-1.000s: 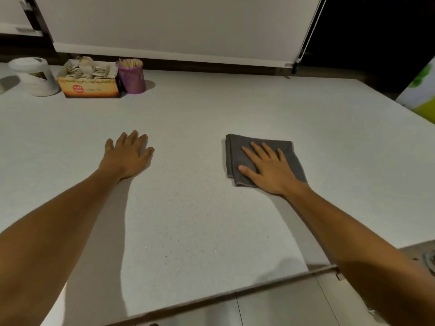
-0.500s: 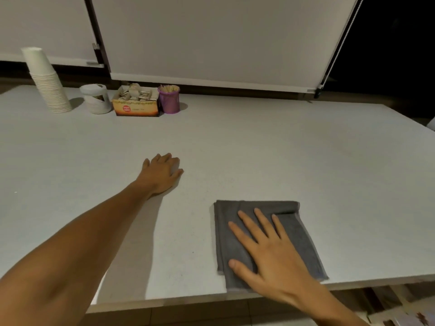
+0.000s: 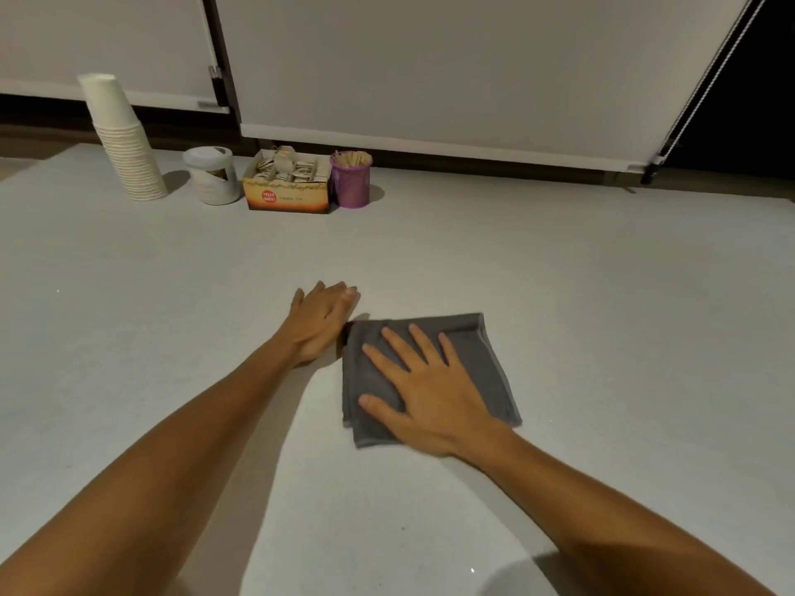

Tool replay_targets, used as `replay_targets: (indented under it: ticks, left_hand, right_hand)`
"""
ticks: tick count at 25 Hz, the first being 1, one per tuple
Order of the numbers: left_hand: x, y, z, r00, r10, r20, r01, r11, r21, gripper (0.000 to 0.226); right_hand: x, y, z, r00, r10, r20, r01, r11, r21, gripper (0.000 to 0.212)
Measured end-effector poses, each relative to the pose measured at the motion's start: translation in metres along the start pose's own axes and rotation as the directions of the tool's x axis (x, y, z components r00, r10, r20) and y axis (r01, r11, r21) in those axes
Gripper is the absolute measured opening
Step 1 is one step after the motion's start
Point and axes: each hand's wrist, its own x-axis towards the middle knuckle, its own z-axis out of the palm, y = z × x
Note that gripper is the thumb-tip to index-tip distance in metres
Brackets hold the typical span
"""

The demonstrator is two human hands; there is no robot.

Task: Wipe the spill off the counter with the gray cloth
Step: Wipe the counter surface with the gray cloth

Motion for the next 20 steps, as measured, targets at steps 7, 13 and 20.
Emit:
replay_targets:
  ticks: [7, 13, 20]
  left_hand:
    - [0.01, -0.004, 0.013, 0.982, -0.024, -0.188, 0.038, 0.997, 0.073, 0.06]
    - [0.01, -0.006, 0.019, 0.989, -0.024, -0.145, 0.061, 0.964, 0.26, 0.068]
    - [0.012, -0.006, 0.014, 0.994, -0.017, -0.104, 0.052, 0.939, 0.341, 0.067]
  right_hand:
    - [0.149, 0.039, 0.012, 0.997, 0.079, 0.009, -0.079, 0.997, -0.019, 0.071]
    - [0.24, 0.076, 0.006, 0.991, 0.128, 0.036, -0.126, 0.991, -0.04, 0.076]
    - [0.247, 0.087, 0.005, 0.987, 0.16, 0.031, -0.157, 0.984, -0.087, 0.075]
